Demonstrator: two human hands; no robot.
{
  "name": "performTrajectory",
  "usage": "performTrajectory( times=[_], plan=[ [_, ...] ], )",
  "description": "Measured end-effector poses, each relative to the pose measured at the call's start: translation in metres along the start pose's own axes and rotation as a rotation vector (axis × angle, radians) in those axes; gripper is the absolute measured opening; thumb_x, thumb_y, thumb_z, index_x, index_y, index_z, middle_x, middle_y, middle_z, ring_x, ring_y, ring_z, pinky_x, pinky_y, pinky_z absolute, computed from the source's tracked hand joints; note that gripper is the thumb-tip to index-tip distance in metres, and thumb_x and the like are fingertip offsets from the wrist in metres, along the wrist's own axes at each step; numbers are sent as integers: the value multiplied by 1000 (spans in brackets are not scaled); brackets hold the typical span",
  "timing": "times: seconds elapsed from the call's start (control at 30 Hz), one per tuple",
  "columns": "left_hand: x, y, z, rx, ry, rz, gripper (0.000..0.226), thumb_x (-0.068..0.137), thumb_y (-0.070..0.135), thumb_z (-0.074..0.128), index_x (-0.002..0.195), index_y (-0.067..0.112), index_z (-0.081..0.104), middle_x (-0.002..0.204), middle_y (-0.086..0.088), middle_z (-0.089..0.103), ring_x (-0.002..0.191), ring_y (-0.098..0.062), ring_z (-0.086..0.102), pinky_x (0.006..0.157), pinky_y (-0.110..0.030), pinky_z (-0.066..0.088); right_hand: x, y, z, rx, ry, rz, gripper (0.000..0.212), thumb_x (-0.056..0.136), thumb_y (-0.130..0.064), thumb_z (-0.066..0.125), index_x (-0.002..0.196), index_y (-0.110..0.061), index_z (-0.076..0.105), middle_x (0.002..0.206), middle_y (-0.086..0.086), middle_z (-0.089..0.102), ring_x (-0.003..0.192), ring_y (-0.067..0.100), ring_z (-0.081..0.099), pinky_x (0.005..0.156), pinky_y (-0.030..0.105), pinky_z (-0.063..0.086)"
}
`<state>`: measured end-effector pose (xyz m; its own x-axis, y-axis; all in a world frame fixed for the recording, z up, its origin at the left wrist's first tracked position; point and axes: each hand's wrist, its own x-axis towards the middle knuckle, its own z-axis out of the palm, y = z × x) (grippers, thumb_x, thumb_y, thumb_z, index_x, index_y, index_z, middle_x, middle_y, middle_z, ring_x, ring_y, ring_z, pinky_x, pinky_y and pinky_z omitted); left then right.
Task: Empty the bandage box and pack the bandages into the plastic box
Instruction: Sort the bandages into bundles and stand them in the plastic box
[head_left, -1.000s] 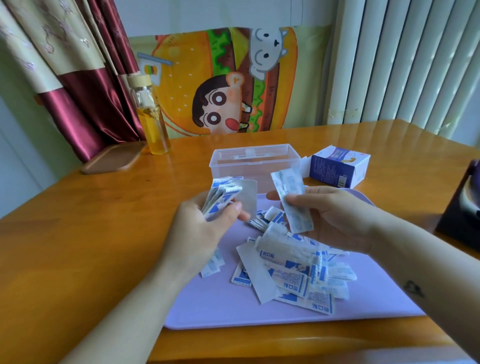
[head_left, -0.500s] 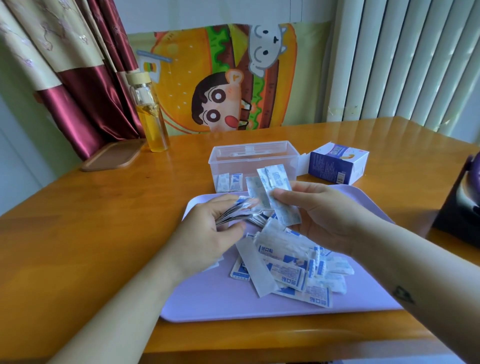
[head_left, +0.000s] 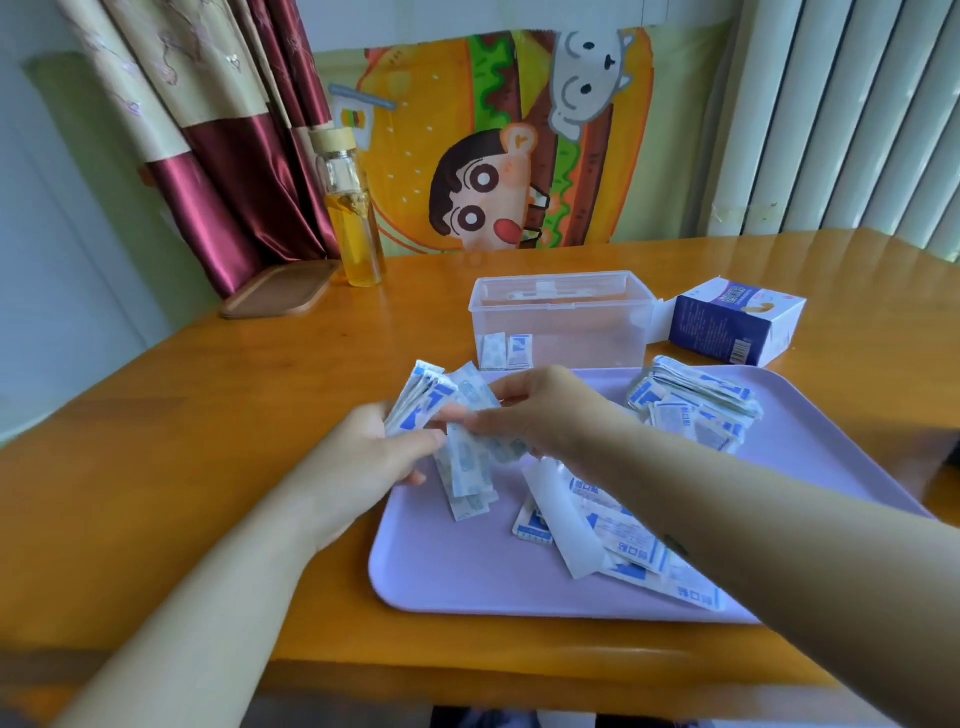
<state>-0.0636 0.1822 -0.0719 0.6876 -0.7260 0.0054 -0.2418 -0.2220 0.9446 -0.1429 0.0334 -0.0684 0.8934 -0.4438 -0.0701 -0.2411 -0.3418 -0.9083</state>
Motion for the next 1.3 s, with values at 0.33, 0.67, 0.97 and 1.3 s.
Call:
performTrajectory(
  times=[0.33, 0.67, 0.97, 1.3],
  plan=[
    [15, -7, -4, 227, 33, -130, 19, 89, 30, 62, 96, 14, 70, 81, 2, 72, 66, -6, 58, 58, -18, 45, 1, -3, -26, -762, -116, -122, 51, 78, -45, 70, 113, -8, 66, 112, 2, 68, 97, 21, 63, 88, 34, 50],
    [22, 0, -5, 602, -59, -79, 33, 86, 32, 63, 69, 6, 54, 63, -10, 38, 59, -18, 36, 59, -31, 26, -4, 6, -42, -881, -328, -147, 15, 80, -36, 71, 89, -25, 68, 89, -11, 65, 84, 10, 59, 74, 23, 45],
    [19, 5, -20, 500, 3, -98, 18, 95, 24, 51, 99, 21, 68, 93, 8, 71, 88, -6, 62, 60, -20, 50, -7, -22, -54, -489, 198, -478, 8, 85, -25, 66, 81, -19, 70, 68, -17, 60, 58, -3, 54, 57, 12, 43],
    [22, 1, -17, 595, -55, -138, 8, 82, 17, 63, 78, 11, 67, 79, -5, 67, 67, -30, 58, 55, -29, 42, -21, 4, -16, -802, -255, -497, 24, 83, -41, 65, 104, -32, 69, 100, -20, 64, 88, 0, 51, 78, 12, 40]
  ],
)
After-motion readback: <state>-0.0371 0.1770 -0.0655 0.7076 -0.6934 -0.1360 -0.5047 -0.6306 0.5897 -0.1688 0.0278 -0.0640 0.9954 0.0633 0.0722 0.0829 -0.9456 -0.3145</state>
